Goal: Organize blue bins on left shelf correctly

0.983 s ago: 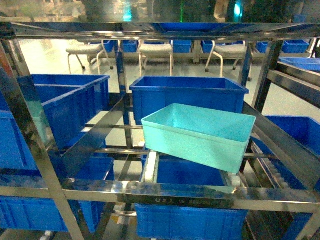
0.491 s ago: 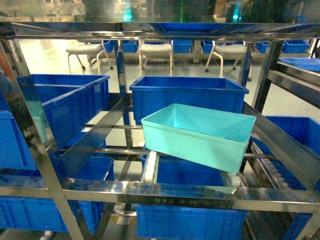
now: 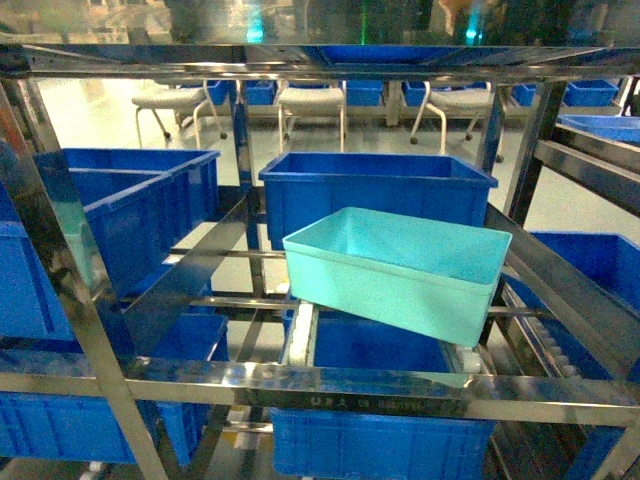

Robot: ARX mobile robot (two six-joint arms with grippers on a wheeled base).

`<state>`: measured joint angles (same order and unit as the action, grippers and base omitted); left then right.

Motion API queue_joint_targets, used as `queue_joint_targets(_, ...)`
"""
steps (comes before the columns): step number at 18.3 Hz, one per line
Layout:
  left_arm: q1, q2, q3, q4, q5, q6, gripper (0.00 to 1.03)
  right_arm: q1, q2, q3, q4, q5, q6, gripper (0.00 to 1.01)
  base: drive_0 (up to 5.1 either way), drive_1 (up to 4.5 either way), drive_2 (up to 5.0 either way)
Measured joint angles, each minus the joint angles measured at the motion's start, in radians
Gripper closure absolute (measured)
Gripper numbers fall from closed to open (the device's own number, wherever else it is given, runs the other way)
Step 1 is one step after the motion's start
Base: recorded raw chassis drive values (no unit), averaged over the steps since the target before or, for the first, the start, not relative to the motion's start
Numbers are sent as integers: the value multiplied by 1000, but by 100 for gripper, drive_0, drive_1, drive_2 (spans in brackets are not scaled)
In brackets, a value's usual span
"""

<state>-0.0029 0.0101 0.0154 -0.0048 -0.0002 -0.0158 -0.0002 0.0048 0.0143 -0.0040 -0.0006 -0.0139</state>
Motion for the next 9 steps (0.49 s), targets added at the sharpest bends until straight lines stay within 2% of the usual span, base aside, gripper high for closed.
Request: queue_joint_targets(9,0,0,0,0,0,0,5,0,0,0,0,0,0,3,0,0,0)
